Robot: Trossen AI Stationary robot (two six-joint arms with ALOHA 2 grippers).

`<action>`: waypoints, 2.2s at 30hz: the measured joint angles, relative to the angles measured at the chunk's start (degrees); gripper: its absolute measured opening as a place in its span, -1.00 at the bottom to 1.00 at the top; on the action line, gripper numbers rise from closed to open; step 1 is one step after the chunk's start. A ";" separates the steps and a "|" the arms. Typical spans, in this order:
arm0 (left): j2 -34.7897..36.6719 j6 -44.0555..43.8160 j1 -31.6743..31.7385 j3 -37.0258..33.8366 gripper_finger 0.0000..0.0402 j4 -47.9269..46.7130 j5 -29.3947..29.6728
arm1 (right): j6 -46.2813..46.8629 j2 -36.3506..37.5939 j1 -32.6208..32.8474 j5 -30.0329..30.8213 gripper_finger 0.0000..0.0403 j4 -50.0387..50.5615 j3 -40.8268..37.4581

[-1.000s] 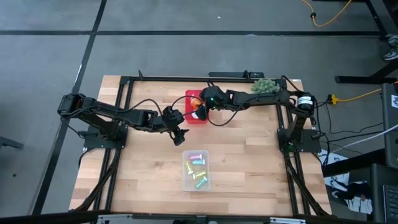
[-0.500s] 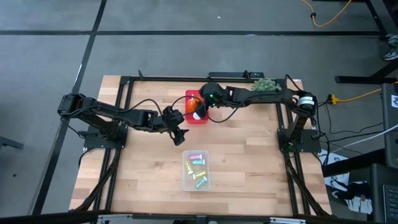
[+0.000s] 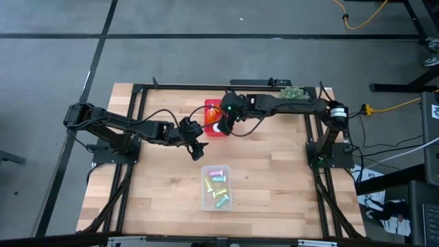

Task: Pick and place medicine bottles into bin by pill shape (circle, oval)
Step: Return to Home Position

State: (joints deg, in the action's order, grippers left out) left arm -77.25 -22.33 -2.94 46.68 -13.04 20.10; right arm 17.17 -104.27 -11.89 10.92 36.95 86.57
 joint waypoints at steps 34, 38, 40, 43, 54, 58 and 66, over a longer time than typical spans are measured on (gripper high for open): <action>0.89 7.67 0.17 0.00 0.38 -0.85 0.00 | -8.18 1.53 16.01 -4.25 0.08 22.89 1.23; 3.45 6.04 -0.40 0.00 0.38 -3.16 0.00 | -6.93 4.00 17.54 -3.81 0.08 23.63 1.22; 4.96 5.37 -1.12 0.00 0.38 -4.93 -0.03 | -6.27 5.69 18.38 -1.22 0.08 23.89 1.22; 7.08 4.41 -2.27 0.00 0.38 -6.87 -0.04 | -4.14 8.40 19.80 2.63 0.08 23.95 0.89; 14.08 8.41 -4.79 0.00 0.38 -8.63 -0.04 | 5.58 34.21 25.44 3.60 0.08 -2.43 -31.51; 17.73 8.85 -4.76 0.00 0.38 -8.79 -0.07 | 7.25 44.83 26.40 1.60 0.08 -21.65 -45.20; 21.20 4.83 -4.76 0.00 0.38 -8.98 -0.11 | 3.54 57.10 26.92 1.00 0.08 -49.18 -65.68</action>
State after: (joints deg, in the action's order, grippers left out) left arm -56.05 -17.50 -7.70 46.68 -22.02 19.99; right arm 20.70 -47.17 15.03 11.92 -12.23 20.89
